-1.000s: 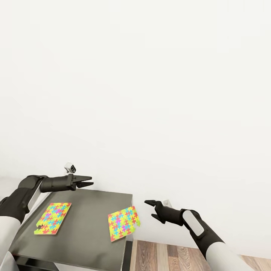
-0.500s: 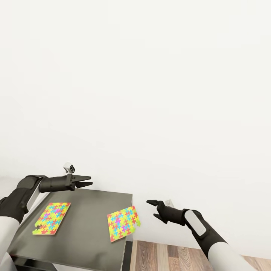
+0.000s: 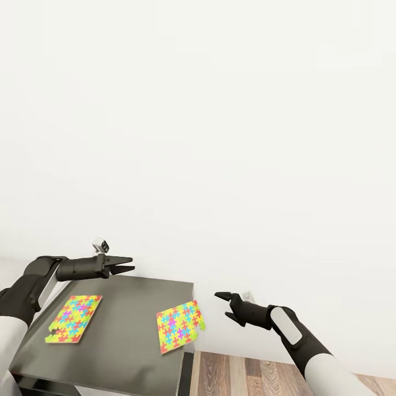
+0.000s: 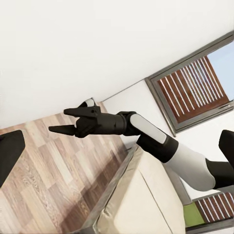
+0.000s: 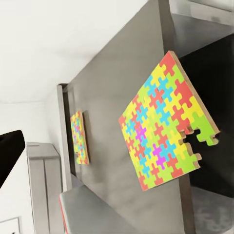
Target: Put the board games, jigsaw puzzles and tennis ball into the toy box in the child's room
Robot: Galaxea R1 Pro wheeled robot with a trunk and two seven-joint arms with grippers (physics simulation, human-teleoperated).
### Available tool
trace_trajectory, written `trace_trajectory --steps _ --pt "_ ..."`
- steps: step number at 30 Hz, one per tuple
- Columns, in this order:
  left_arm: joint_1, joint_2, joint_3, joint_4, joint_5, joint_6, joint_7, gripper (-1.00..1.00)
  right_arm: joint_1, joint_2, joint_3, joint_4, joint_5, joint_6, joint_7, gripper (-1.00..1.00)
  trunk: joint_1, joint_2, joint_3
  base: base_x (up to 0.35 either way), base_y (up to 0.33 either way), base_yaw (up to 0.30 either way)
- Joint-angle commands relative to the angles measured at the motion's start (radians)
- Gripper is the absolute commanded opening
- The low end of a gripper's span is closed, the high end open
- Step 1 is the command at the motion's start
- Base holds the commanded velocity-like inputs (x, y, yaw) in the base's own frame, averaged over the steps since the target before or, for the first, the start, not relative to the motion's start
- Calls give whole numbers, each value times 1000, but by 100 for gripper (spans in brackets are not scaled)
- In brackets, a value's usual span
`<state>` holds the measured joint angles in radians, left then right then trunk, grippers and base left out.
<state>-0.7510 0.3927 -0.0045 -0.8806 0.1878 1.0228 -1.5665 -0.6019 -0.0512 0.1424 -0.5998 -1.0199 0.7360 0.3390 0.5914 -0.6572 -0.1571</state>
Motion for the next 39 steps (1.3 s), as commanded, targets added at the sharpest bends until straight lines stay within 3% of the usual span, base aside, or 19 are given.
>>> trace_trajectory --steps 1,16,26,39 --pt "-1 1 0 0 -1 11 -4 100 -1 -1 3 0 2 0 4 100 4 -9 -5 0 0 0" --pt "-8 4 32 -1 -1 13 -4 100 -1 7 6 3 2 3 -5 100 62 -114 -52 0 0 0" --pt "-9 8 34 -1 -1 14 -4 100 -1 18 5 6 2 94 1 100 100 -184 -83 0 0 0" --pt "-11 7 40 -1 -1 14 -4 100 -1 7 4 6 1 94 0 100 150 -275 -124 0 0 0"
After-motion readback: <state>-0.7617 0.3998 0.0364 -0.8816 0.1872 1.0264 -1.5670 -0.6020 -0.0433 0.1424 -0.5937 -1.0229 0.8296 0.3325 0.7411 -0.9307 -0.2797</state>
